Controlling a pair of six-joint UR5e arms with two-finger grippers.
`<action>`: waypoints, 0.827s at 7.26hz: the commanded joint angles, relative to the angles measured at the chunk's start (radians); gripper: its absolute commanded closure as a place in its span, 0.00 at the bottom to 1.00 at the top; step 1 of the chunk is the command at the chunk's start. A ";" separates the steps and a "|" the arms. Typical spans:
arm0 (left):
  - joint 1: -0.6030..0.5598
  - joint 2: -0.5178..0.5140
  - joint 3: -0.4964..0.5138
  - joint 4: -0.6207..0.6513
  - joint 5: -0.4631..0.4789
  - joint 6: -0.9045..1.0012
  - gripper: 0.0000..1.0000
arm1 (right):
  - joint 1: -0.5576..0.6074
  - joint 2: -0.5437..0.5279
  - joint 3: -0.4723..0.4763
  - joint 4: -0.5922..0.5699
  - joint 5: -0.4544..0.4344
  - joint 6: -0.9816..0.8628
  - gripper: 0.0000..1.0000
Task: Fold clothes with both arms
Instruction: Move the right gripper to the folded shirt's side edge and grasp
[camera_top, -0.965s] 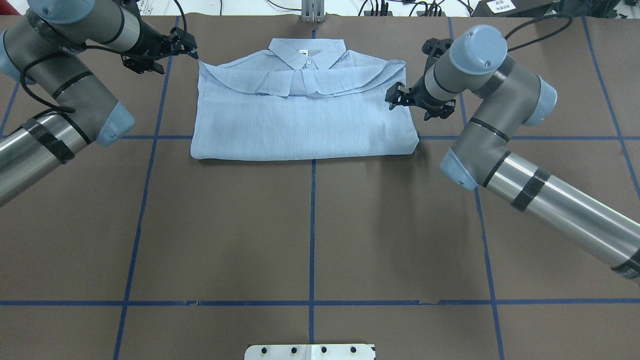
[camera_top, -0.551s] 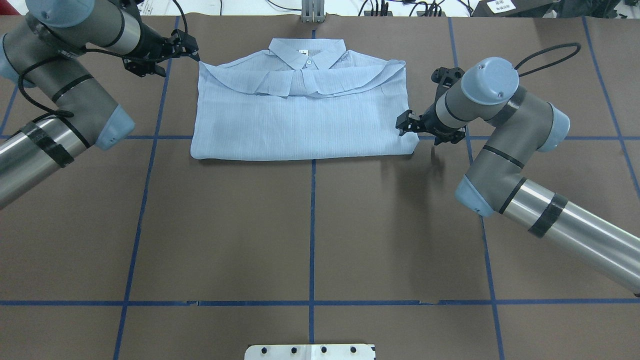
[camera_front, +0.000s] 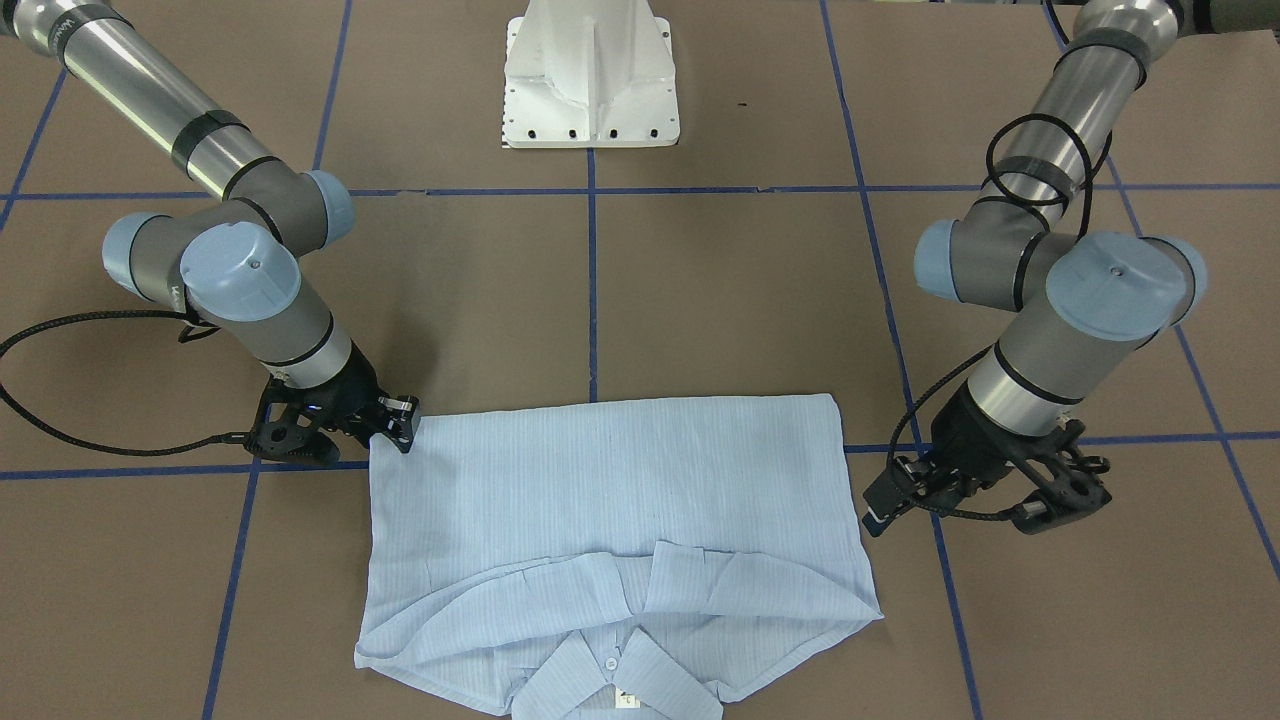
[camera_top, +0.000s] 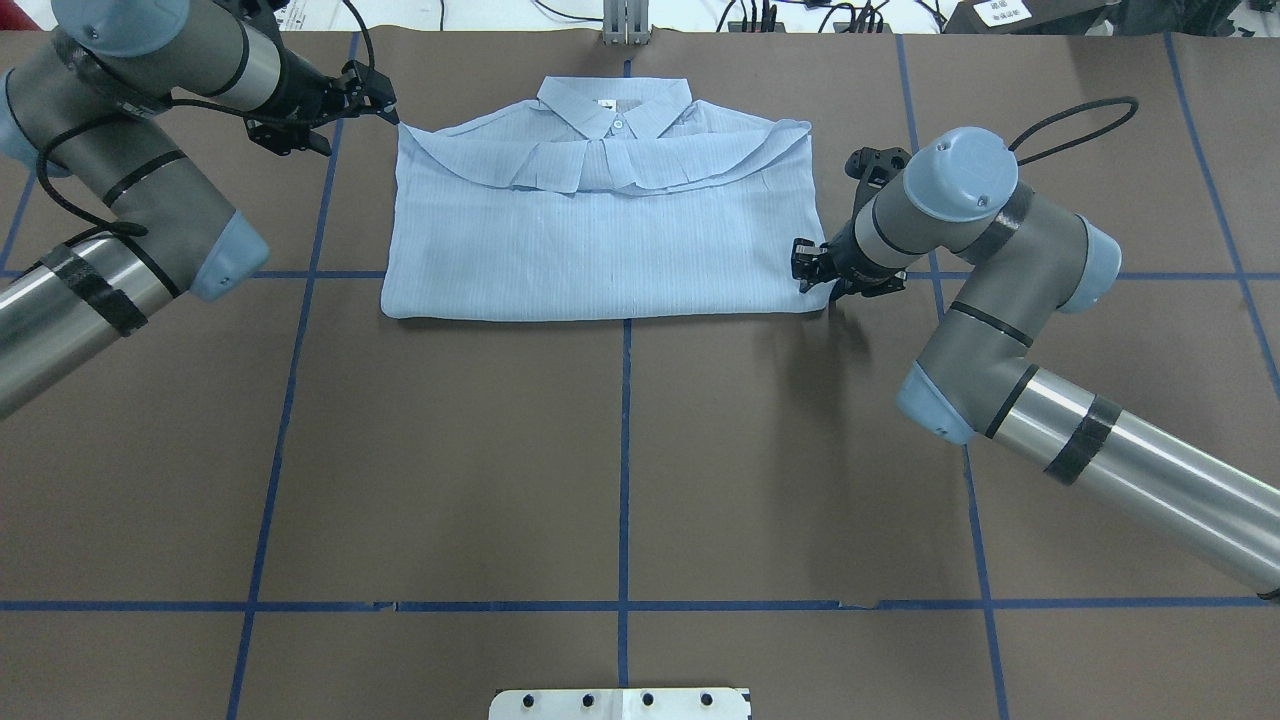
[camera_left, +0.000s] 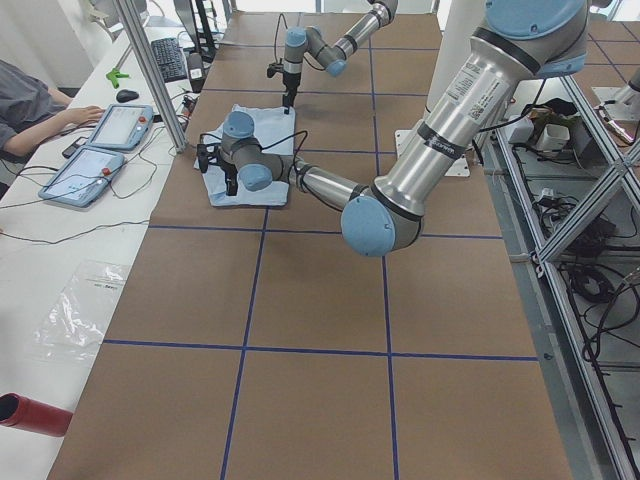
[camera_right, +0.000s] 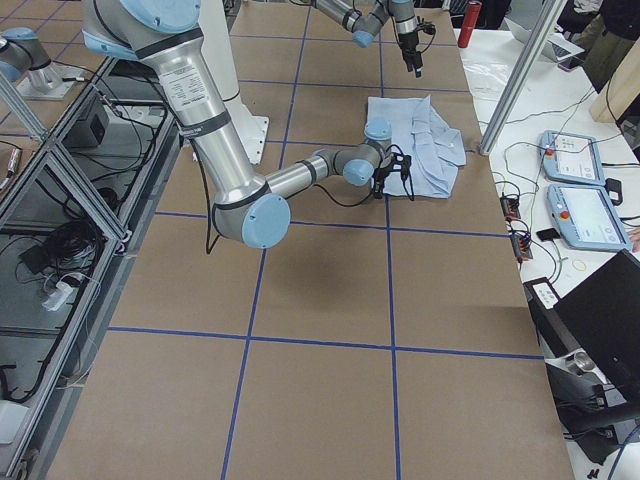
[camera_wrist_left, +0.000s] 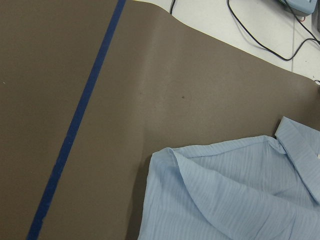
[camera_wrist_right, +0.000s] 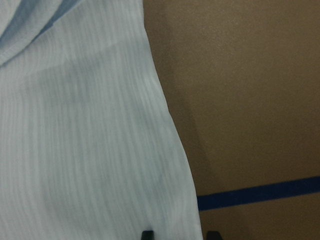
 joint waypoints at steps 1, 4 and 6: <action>0.000 0.000 0.000 0.000 0.000 0.000 0.00 | 0.016 0.002 0.018 0.000 0.060 -0.008 1.00; 0.002 0.000 -0.001 0.000 0.000 -0.002 0.01 | 0.030 -0.146 0.200 0.002 0.089 -0.005 1.00; 0.002 0.007 -0.011 -0.002 0.000 -0.014 0.01 | -0.020 -0.424 0.486 0.005 0.080 -0.003 1.00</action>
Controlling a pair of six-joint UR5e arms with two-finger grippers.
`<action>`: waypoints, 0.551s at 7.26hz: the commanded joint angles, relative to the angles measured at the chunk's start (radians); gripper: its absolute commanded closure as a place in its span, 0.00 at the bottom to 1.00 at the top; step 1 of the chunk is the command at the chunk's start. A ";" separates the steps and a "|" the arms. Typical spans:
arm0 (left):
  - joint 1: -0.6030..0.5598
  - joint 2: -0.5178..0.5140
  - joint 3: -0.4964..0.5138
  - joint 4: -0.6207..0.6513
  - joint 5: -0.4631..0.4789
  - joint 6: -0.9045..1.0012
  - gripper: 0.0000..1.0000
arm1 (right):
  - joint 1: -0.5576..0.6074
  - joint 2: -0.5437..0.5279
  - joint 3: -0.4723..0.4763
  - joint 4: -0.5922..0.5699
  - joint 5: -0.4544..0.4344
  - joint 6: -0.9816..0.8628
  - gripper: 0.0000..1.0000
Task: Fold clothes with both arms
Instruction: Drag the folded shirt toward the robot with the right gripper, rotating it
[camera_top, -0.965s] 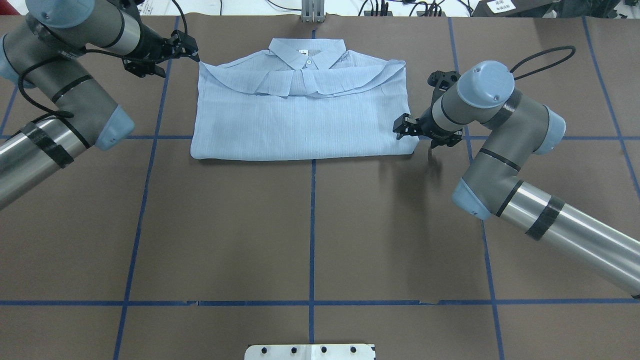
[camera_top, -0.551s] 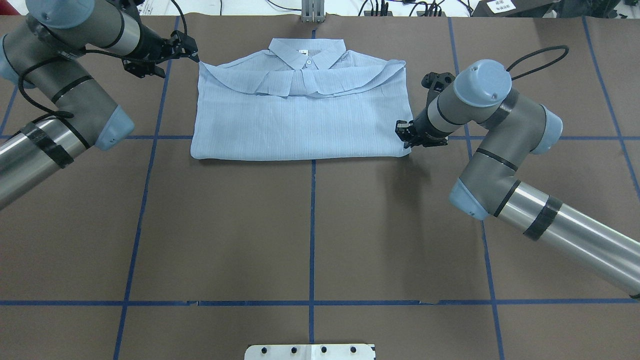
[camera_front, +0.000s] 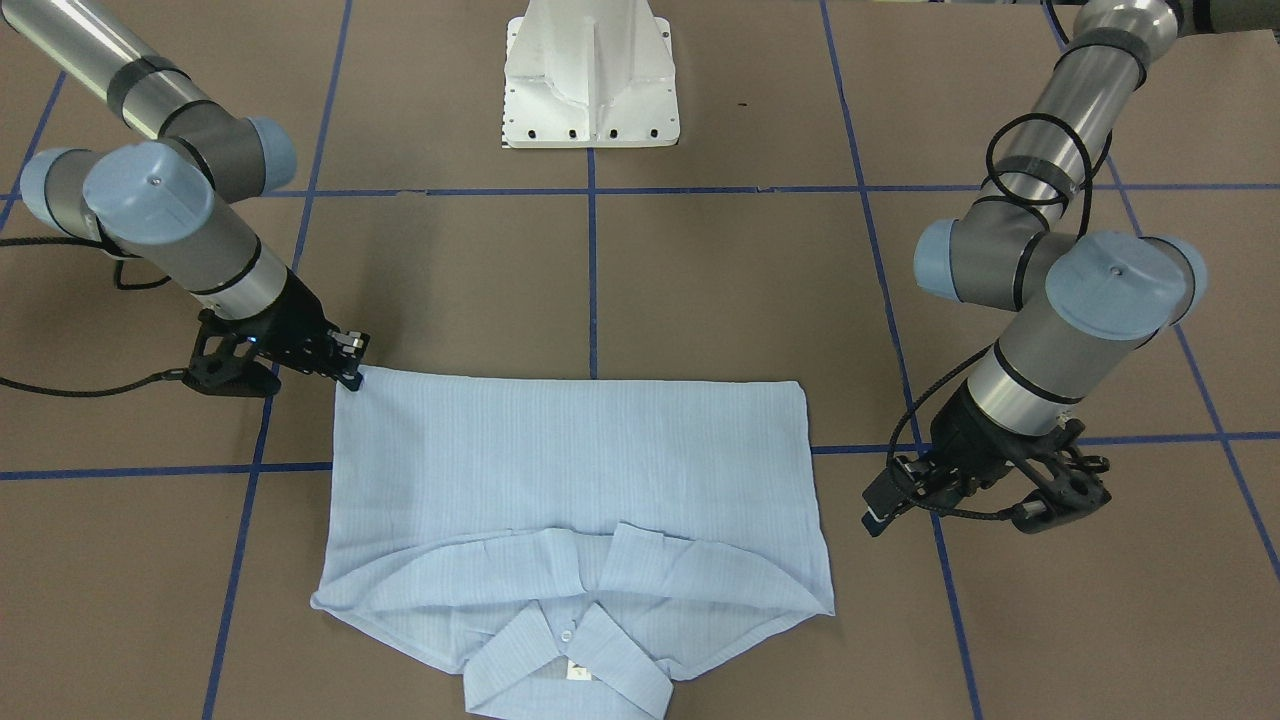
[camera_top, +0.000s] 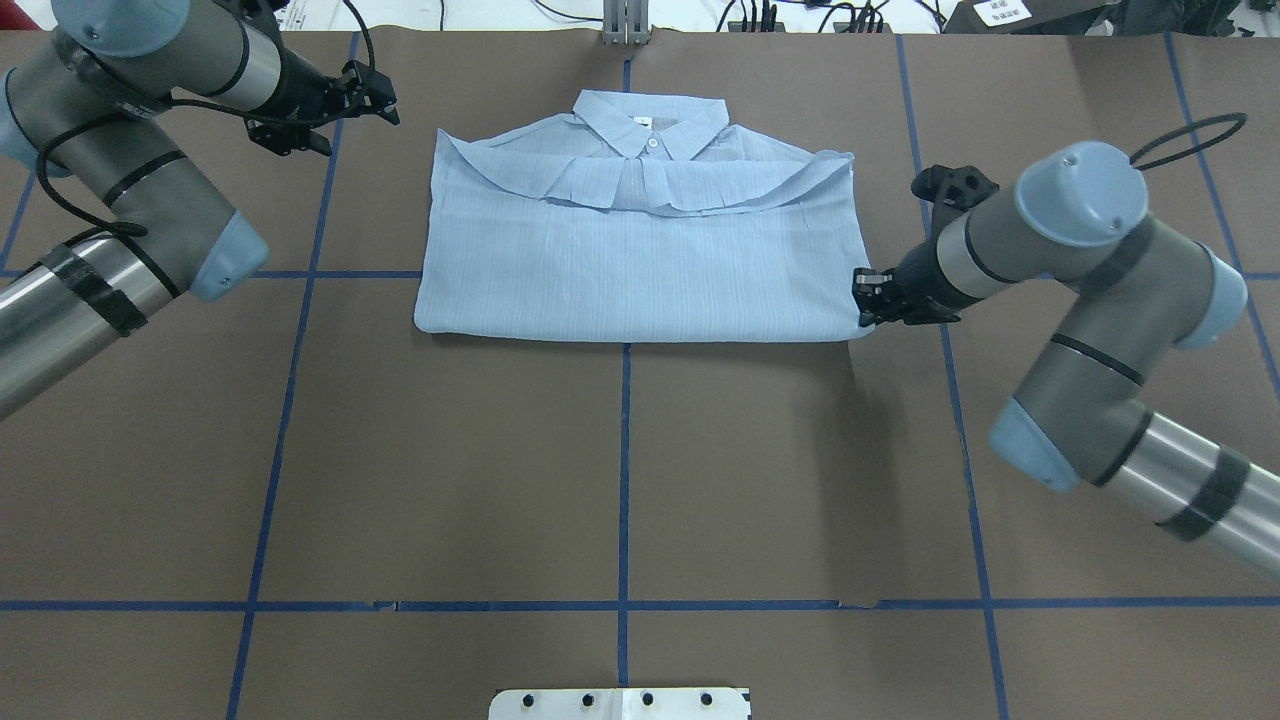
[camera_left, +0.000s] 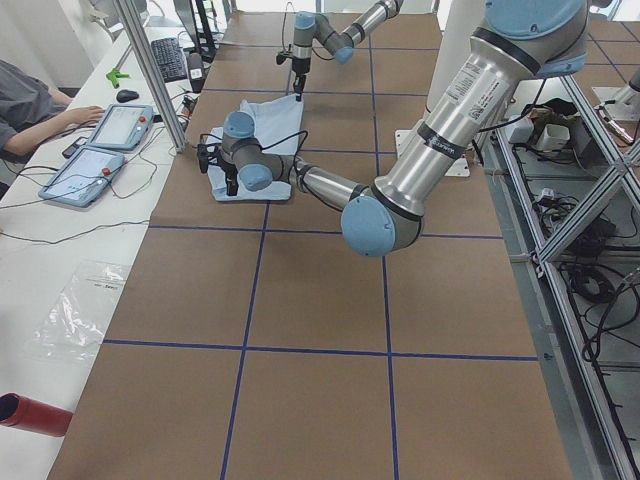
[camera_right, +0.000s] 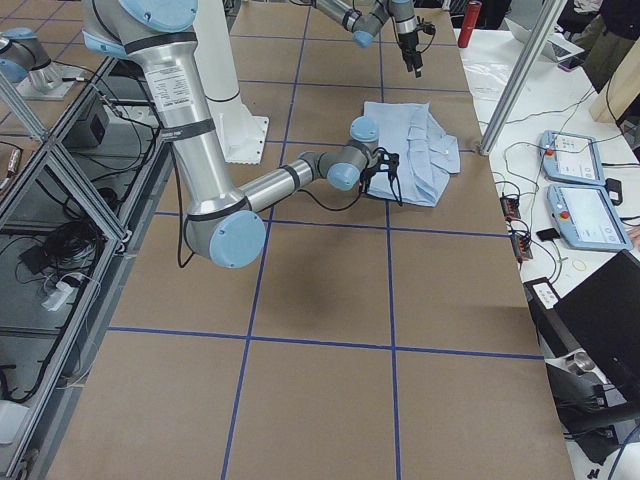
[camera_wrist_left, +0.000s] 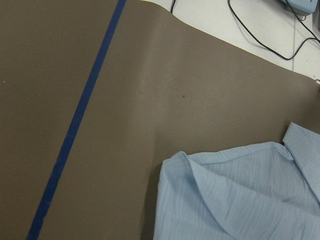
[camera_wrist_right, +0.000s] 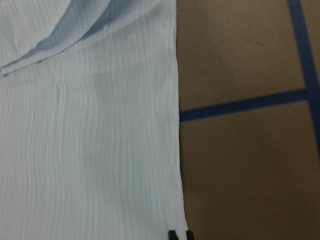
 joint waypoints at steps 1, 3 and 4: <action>0.002 0.020 -0.031 -0.001 0.000 -0.015 0.01 | -0.089 -0.296 0.298 0.001 -0.009 0.001 1.00; 0.028 0.029 -0.045 -0.010 0.003 -0.059 0.01 | -0.315 -0.443 0.474 0.001 -0.007 0.010 1.00; 0.036 0.043 -0.063 -0.010 0.003 -0.063 0.01 | -0.426 -0.469 0.522 0.001 -0.009 0.010 1.00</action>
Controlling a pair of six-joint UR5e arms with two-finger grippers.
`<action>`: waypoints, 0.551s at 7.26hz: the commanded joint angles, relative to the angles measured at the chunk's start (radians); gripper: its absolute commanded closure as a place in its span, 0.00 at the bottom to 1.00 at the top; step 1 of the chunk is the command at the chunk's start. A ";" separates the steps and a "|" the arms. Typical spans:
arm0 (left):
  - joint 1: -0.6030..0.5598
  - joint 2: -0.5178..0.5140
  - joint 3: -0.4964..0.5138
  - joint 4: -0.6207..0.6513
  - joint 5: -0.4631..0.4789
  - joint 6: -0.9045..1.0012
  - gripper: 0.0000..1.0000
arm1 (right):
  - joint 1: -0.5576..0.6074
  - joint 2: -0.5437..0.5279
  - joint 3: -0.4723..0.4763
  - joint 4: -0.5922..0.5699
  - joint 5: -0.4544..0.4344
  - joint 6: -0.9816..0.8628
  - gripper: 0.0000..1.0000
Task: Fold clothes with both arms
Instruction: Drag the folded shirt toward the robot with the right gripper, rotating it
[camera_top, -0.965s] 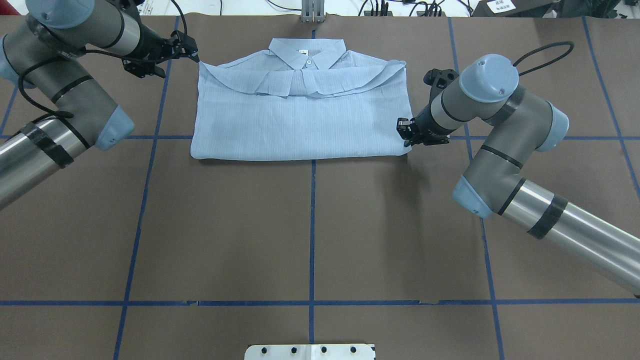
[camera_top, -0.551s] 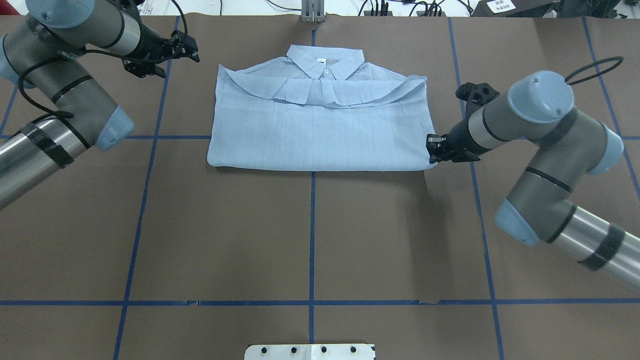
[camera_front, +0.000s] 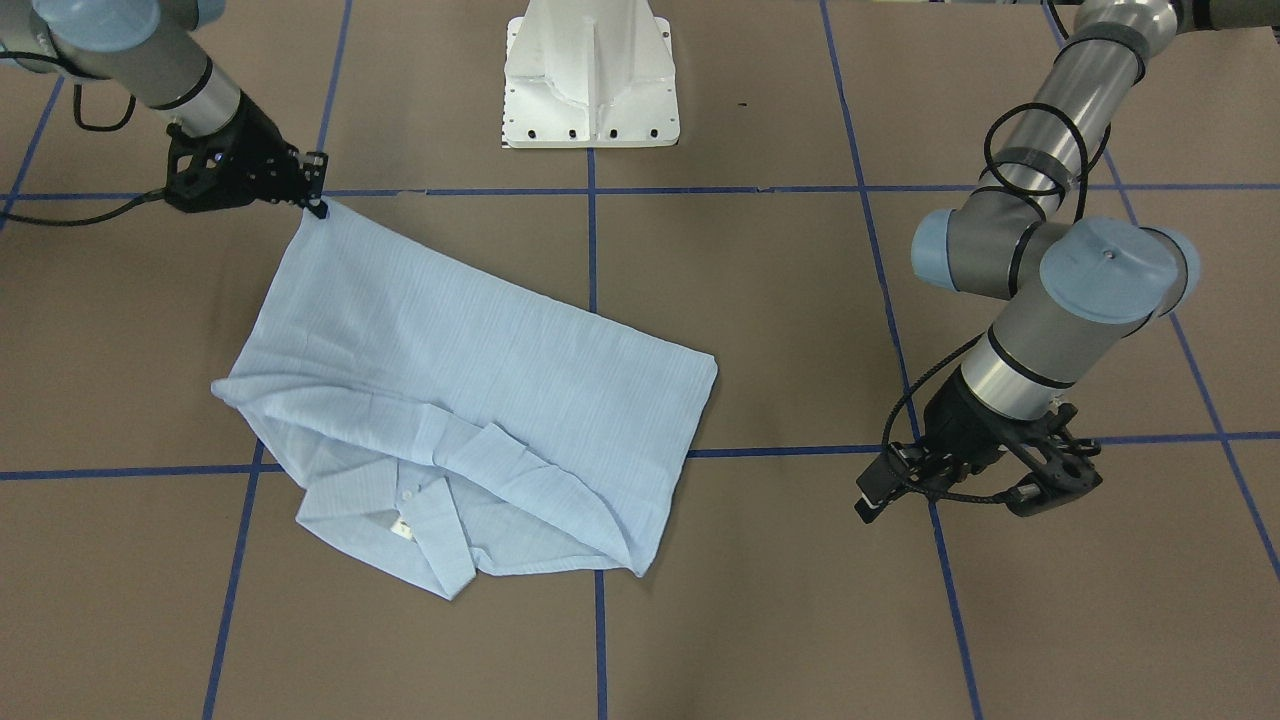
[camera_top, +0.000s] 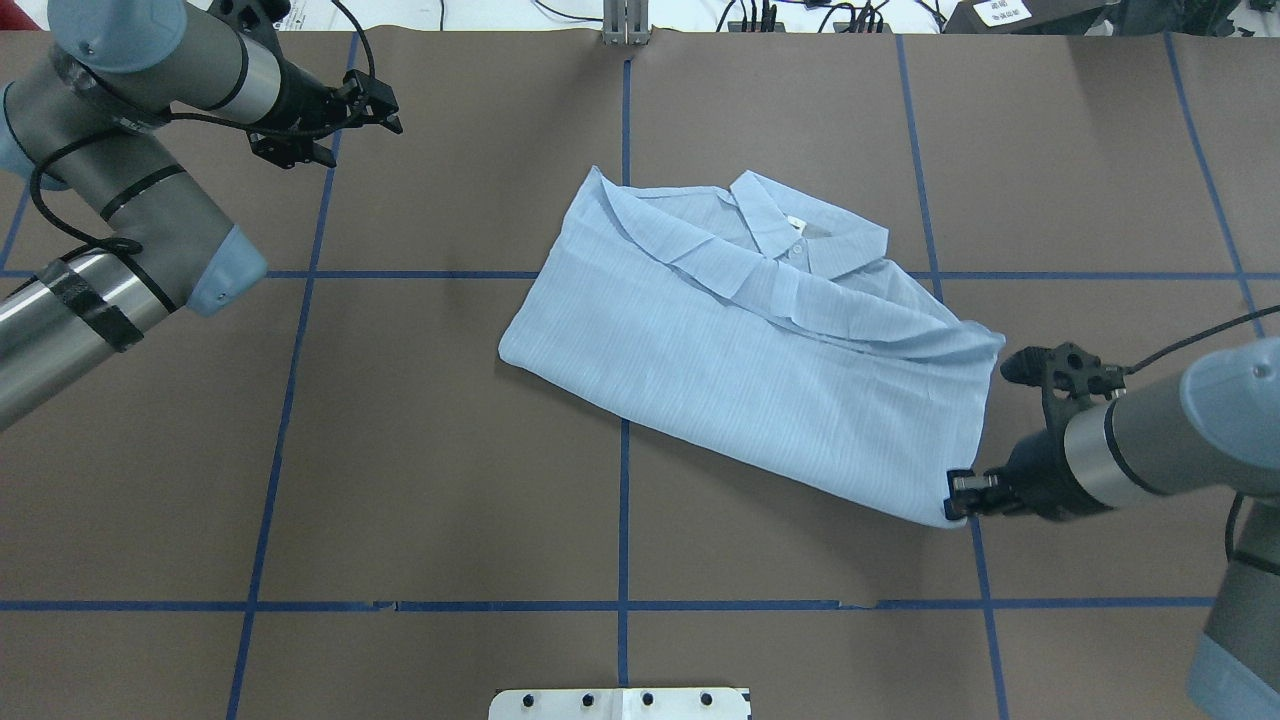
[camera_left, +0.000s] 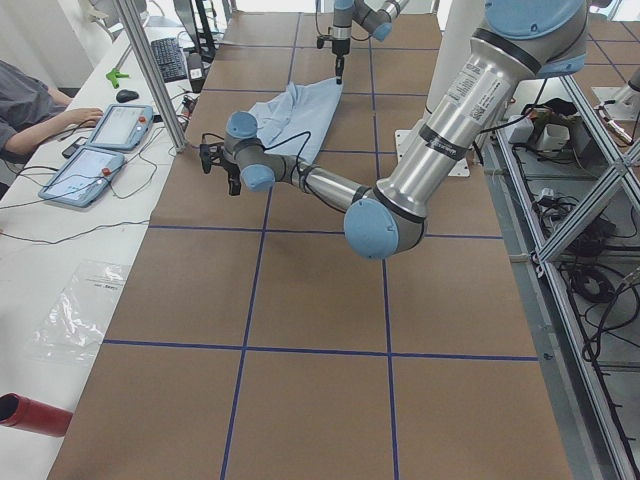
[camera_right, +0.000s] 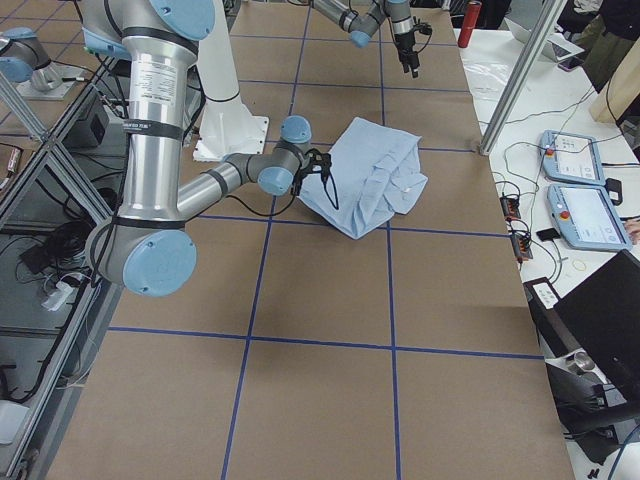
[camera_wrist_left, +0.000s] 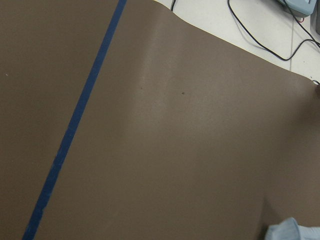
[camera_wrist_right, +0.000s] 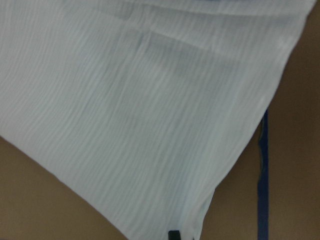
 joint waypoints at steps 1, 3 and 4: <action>0.015 0.032 -0.051 -0.001 0.003 -0.029 0.01 | -0.271 -0.106 0.132 0.002 -0.001 0.004 1.00; 0.015 0.069 -0.096 0.000 0.003 -0.029 0.01 | -0.398 -0.098 0.135 0.000 -0.002 0.020 0.42; 0.018 0.069 -0.097 0.000 -0.002 -0.028 0.01 | -0.394 -0.079 0.132 0.000 -0.002 0.020 0.00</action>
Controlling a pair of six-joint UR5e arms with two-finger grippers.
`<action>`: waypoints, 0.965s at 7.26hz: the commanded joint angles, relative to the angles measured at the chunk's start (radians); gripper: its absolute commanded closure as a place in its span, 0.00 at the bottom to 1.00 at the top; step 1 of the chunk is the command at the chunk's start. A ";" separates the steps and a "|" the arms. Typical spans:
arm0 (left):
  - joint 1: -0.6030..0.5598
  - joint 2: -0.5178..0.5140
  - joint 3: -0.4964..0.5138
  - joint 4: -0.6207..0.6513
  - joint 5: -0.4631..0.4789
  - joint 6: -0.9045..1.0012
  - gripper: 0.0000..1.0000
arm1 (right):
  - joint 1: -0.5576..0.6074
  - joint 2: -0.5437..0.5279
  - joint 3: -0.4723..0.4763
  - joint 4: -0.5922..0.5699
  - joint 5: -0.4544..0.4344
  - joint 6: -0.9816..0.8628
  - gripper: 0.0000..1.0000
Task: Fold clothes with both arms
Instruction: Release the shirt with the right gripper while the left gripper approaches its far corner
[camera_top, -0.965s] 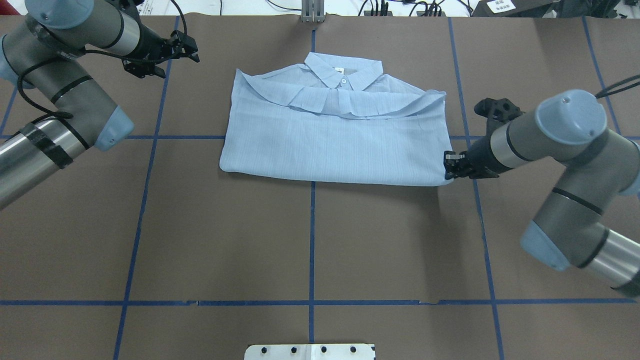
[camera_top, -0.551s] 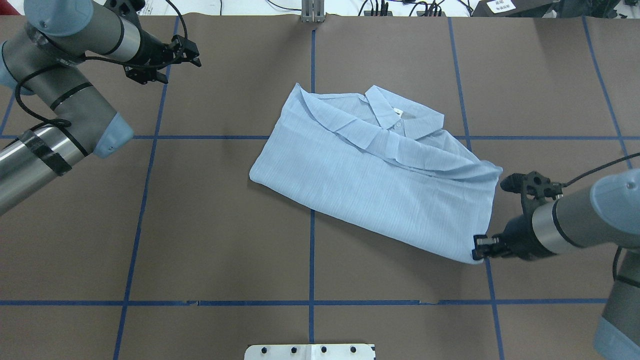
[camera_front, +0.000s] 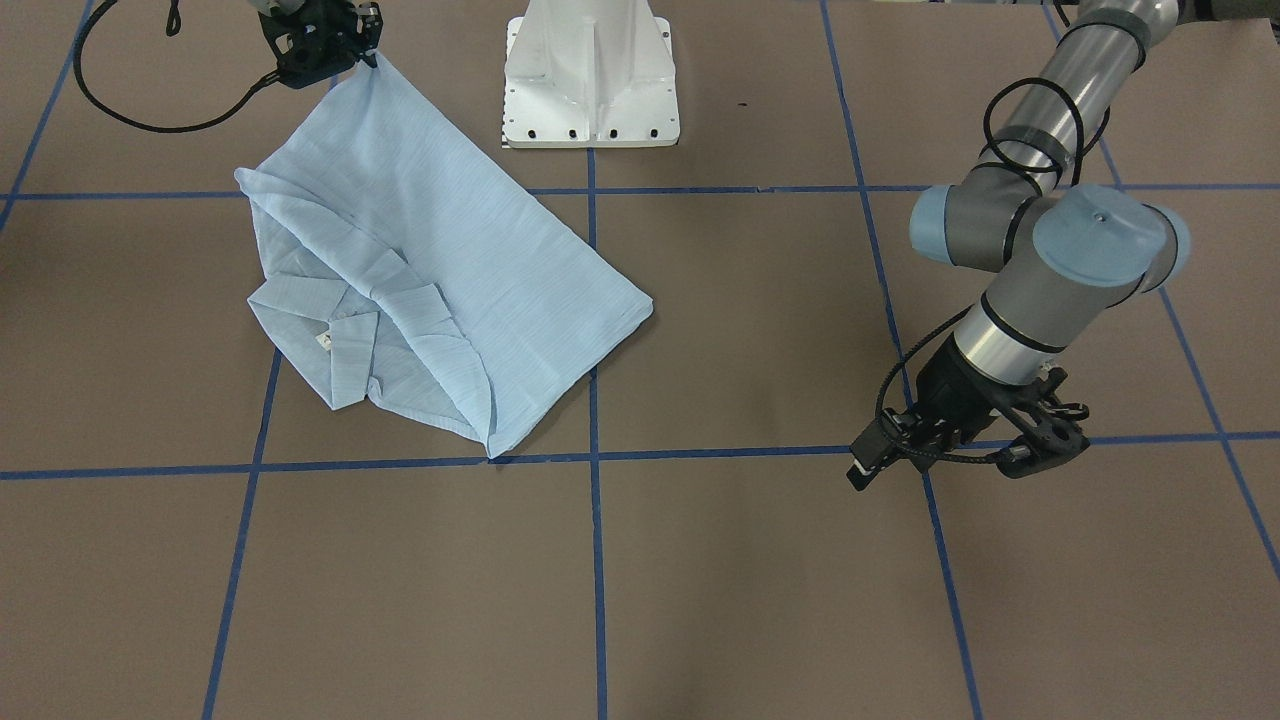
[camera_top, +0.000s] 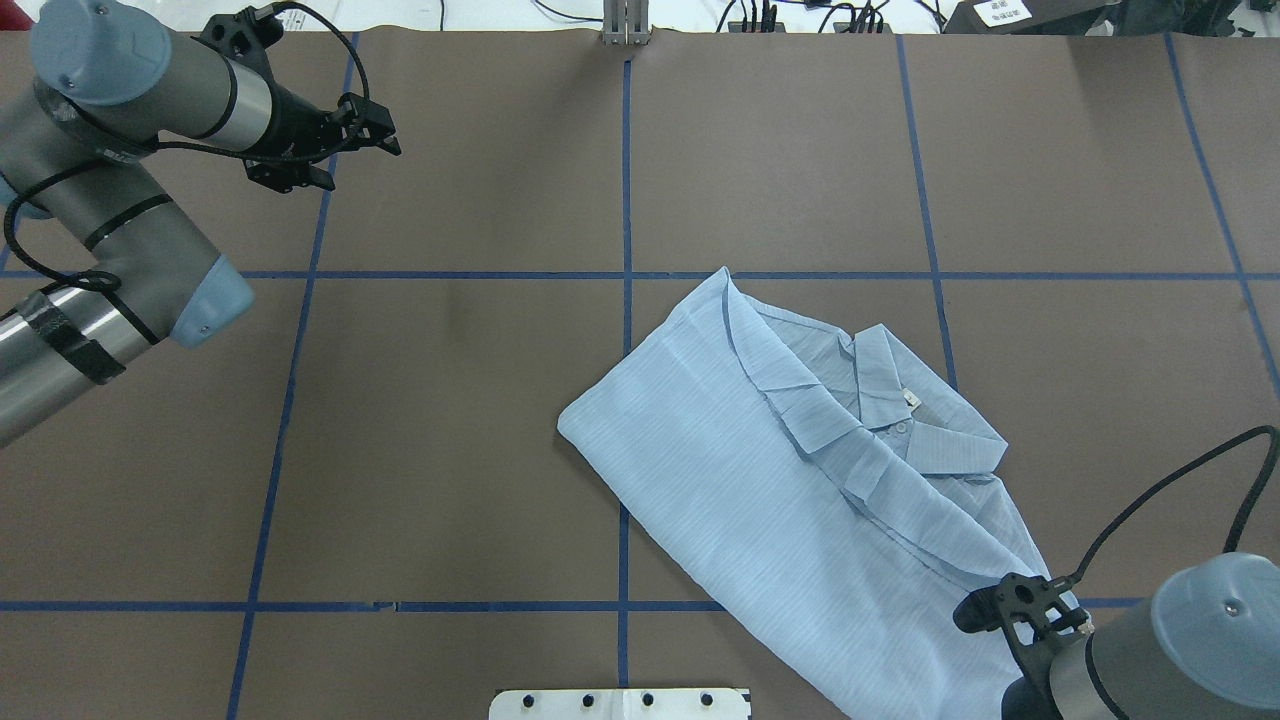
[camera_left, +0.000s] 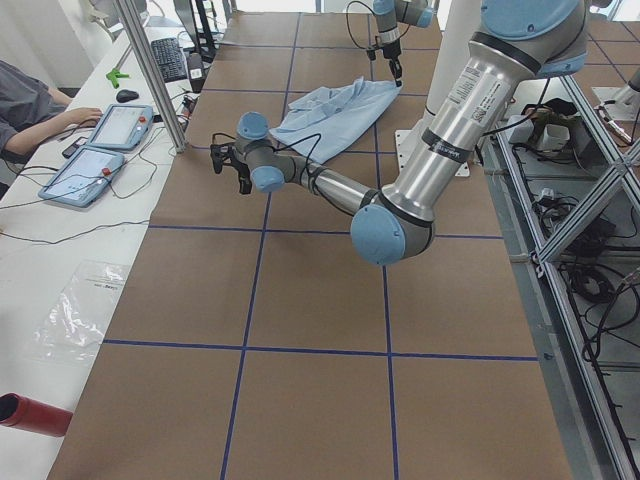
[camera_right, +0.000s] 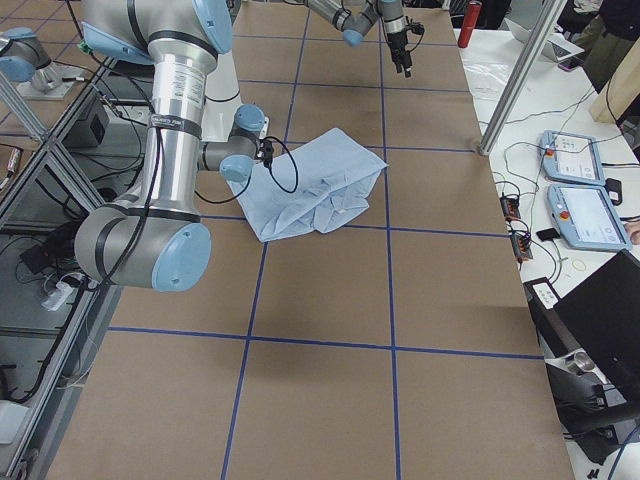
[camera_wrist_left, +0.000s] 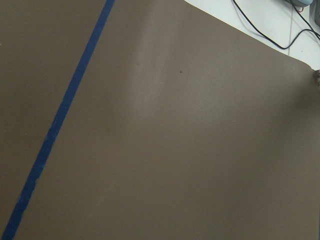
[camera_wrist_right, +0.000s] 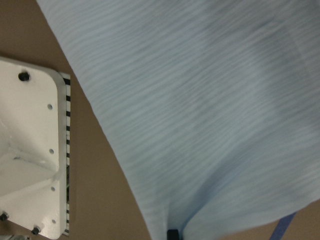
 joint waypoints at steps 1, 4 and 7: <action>0.018 0.006 -0.024 0.002 -0.005 0.000 0.01 | 0.021 0.072 -0.010 -0.001 -0.004 0.002 0.00; 0.161 0.005 -0.107 0.012 0.000 -0.106 0.01 | 0.279 0.178 -0.012 0.001 -0.002 0.002 0.00; 0.410 -0.011 -0.281 0.188 0.084 -0.346 0.01 | 0.503 0.177 -0.048 0.001 0.006 -0.008 0.00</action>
